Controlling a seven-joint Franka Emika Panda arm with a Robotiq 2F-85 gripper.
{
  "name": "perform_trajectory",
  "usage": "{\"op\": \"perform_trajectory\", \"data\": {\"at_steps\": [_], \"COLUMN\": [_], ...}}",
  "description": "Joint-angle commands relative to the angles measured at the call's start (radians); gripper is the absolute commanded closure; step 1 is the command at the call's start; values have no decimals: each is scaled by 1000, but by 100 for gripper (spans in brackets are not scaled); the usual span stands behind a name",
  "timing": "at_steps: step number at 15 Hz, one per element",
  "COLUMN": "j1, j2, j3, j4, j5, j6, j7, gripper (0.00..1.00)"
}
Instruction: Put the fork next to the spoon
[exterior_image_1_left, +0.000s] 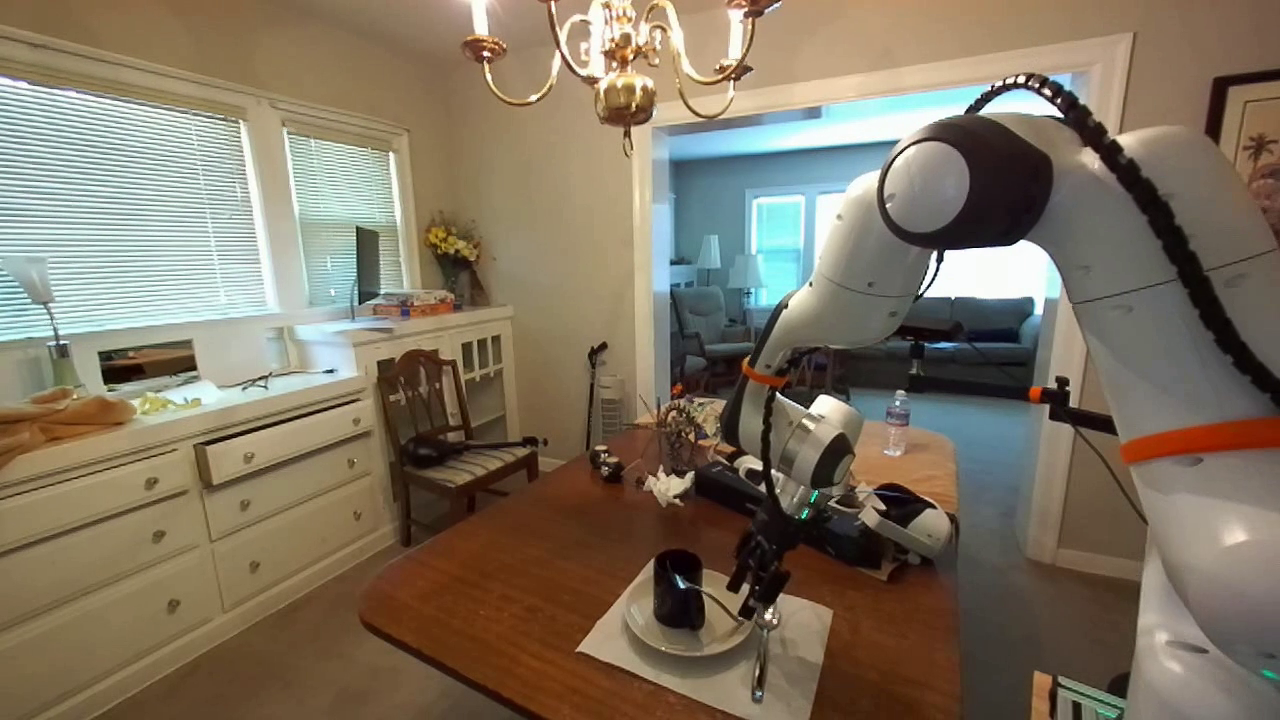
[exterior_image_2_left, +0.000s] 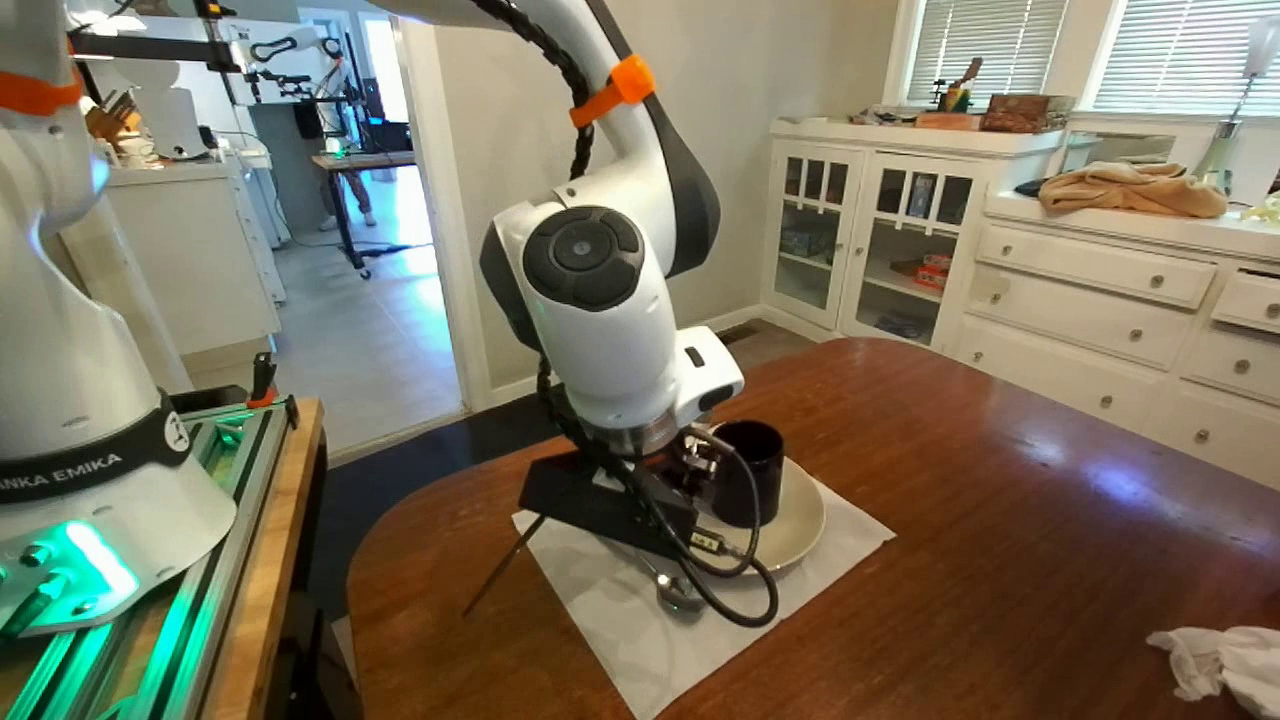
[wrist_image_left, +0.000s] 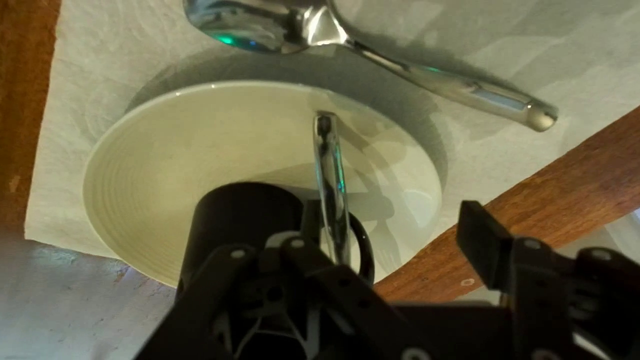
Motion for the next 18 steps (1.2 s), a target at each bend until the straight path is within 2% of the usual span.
{"op": "perform_trajectory", "data": {"at_steps": [1,3,6,8,11,18], "j1": [-101,-137,-169,-182,-188,-187], "j2": [47,70,80,85,98,119], "j3": [85,118,142,149,153,155], "j4": [42,64,78,86,96,109], "j5": [22,52,86,108,131,172], "j6": [-4,-6,-10,-15,-24,-61], "j7": [-62,-101,-147,-179,-206,-252], "gripper": [23,17,13,24,32,31]}}
